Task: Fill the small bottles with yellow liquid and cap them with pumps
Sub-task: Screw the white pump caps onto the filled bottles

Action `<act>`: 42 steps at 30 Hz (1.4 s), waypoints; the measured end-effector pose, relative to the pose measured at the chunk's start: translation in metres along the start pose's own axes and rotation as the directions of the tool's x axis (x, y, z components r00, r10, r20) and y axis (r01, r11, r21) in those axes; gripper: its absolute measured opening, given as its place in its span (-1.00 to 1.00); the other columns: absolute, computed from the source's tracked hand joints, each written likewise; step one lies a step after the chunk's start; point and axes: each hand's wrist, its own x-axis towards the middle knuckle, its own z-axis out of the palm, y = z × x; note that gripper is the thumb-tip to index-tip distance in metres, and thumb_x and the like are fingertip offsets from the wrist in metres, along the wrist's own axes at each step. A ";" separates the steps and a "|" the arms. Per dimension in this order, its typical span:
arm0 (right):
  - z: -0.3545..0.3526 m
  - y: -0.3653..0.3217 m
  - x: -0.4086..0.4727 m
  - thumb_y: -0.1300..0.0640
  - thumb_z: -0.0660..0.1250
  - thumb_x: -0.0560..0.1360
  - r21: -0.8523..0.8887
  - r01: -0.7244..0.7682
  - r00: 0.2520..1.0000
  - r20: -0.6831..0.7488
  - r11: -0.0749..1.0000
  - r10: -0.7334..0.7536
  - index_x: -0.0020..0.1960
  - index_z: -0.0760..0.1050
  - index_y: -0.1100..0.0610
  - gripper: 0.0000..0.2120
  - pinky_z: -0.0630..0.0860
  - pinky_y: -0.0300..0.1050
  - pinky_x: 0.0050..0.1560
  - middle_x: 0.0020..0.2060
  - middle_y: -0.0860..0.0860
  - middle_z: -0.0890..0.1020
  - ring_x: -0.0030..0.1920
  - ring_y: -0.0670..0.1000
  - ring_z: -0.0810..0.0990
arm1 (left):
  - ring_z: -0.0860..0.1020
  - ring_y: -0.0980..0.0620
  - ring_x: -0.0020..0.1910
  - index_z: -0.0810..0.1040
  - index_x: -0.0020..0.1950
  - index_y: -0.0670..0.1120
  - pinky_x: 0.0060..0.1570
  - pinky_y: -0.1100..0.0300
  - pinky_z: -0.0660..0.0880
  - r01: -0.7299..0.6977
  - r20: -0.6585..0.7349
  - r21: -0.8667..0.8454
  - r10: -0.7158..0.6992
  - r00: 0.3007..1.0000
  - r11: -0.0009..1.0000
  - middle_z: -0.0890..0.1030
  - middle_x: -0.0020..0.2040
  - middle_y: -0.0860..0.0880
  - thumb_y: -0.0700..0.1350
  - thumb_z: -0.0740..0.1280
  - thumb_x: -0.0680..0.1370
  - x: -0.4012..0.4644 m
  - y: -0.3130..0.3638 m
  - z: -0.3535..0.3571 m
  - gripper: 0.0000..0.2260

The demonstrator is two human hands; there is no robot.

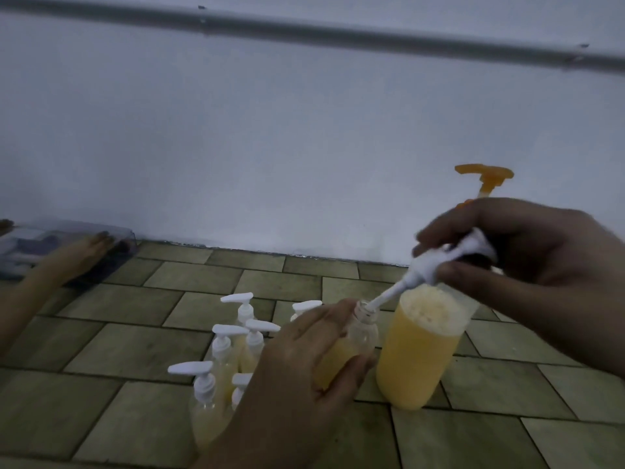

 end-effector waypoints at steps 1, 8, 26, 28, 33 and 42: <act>0.008 -0.004 0.010 -0.24 0.37 0.35 0.084 -0.046 0.999 0.003 0.995 0.046 0.01 0.54 -0.25 -0.75 0.63 -0.18 -0.18 -0.11 -0.20 0.66 -0.12 -0.11 0.65 | 0.55 0.24 0.10 0.52 0.28 0.02 0.05 0.27 0.51 0.036 0.001 -0.055 -0.036 0.999 0.998 0.62 0.11 0.17 0.13 0.32 0.45 0.000 0.002 -0.001 -0.57; 0.073 0.007 0.013 -0.27 0.29 0.22 0.273 -0.182 0.974 -0.082 0.945 0.211 -0.14 0.57 -0.08 -0.65 0.52 -0.36 -0.29 -0.30 -0.12 0.63 -0.27 -0.13 0.59 | 0.56 0.33 0.05 0.51 0.00 0.44 -0.03 0.35 0.53 0.358 0.050 -0.343 -0.364 0.930 0.868 0.58 0.02 0.40 0.27 0.43 0.17 -0.004 0.007 -0.003 -0.58; 0.096 0.019 0.011 0.01 0.51 0.09 0.727 -0.337 0.880 0.017 0.598 0.474 -0.11 0.60 0.16 -0.58 0.61 -0.05 -0.12 -0.24 0.06 0.67 -0.15 0.11 0.66 | 0.59 0.33 -0.06 0.58 -0.06 0.20 -0.21 0.49 0.48 0.484 0.191 -0.497 -0.454 0.871 0.720 0.67 -0.13 0.25 -0.23 0.46 0.35 0.001 0.011 -0.005 -0.66; 0.097 0.019 0.012 -0.01 0.51 0.08 0.697 -0.365 0.878 0.039 0.616 0.476 -0.10 0.63 0.09 -0.59 0.61 -0.02 -0.06 -0.19 0.04 0.69 -0.13 0.06 0.67 | 0.58 0.40 -0.11 0.56 -0.08 0.20 -0.26 0.52 0.46 0.488 0.181 -0.503 -0.465 0.867 0.713 0.65 -0.18 0.32 -0.25 0.45 0.36 0.003 0.012 -0.005 -0.66; 0.089 0.023 0.014 0.20 0.42 0.23 0.836 -0.298 0.904 0.094 0.460 0.416 -0.08 0.65 0.20 -0.74 0.58 -0.25 -0.12 -0.13 0.11 0.71 -0.08 0.06 0.68 | 0.62 0.29 -0.16 0.61 -0.14 0.14 -0.30 0.47 0.48 0.506 0.203 -0.555 -0.483 0.852 0.660 0.69 -0.19 0.19 -0.26 0.43 0.35 0.006 0.012 -0.006 -0.72; 0.085 0.023 0.012 0.12 0.46 0.19 0.762 -0.324 0.919 0.113 0.561 0.377 -0.06 0.63 0.11 -0.69 0.61 -0.18 -0.11 -0.12 0.08 0.70 -0.06 0.08 0.67 | 0.60 0.32 -0.06 0.59 -0.03 0.16 -0.19 0.47 0.49 0.504 0.237 -0.515 -0.449 0.861 0.693 0.68 -0.11 0.23 -0.24 0.43 0.39 0.005 0.011 -0.004 -0.69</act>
